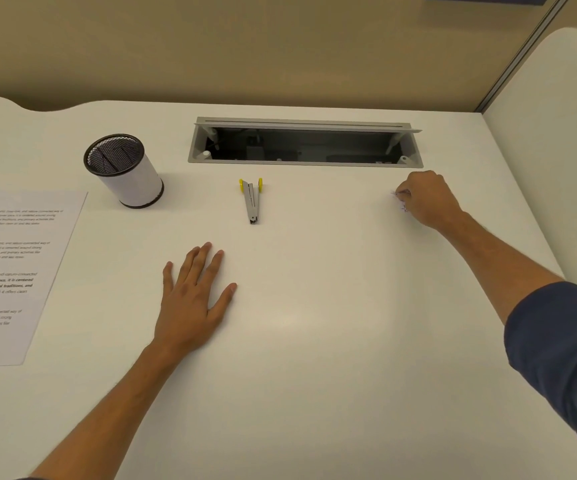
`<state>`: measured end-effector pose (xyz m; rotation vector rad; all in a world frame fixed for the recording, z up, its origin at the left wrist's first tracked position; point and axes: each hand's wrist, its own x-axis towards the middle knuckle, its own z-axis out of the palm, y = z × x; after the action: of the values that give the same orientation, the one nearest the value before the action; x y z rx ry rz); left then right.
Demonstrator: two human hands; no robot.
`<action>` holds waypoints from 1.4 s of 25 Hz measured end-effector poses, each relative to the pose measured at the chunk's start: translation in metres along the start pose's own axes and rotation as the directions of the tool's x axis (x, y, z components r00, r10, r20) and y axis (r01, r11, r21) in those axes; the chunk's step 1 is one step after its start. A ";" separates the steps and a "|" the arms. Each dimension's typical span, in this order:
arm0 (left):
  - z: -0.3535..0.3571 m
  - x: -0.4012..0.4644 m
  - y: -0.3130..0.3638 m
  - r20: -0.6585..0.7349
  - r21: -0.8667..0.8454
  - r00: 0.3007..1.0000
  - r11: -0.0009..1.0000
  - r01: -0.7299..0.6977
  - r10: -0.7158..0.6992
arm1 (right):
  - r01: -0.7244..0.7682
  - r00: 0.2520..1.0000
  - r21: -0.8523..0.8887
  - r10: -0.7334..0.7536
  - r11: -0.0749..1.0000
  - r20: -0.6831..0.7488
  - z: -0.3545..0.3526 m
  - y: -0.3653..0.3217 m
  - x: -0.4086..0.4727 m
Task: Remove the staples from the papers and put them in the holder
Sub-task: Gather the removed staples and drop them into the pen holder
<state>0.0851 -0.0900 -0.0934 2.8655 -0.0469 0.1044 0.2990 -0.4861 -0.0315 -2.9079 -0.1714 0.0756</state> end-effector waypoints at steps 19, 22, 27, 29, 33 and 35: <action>-0.016 -0.003 -0.031 0.035 0.007 0.999 1.000 -0.012 0.012 | -0.210 0.960 0.970 0.215 0.121 0.181 -0.047 -0.077 -0.017; -0.021 -0.003 -0.041 0.049 -0.003 0.999 1.000 -0.007 0.007 | -0.190 0.980 0.979 0.080 0.073 0.184 -0.050 -0.129 -0.014; -0.020 -0.004 -0.041 0.051 0.005 0.999 1.000 -0.006 0.006 | -0.229 0.971 0.973 -0.075 -0.022 0.227 -0.039 -0.225 -0.003; -0.020 -0.003 -0.042 0.052 0.003 0.999 1.000 -0.005 0.005 | -0.261 0.961 0.964 -0.103 -0.043 0.256 -0.030 -0.259 0.003; -0.018 -0.002 -0.043 0.051 0.002 0.999 1.000 -0.010 0.010 | -0.271 0.956 0.962 -0.125 -0.017 0.267 -0.012 -0.324 0.016; -0.017 -0.002 -0.043 0.061 0.011 0.998 1.000 -0.006 0.006 | -0.229 0.965 0.972 -0.124 0.042 0.233 -0.005 -0.353 0.021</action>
<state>0.0839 -0.0436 -0.0889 2.8799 -0.0670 0.0182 0.2816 -0.1429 0.0532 -1.3612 -0.0035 0.4132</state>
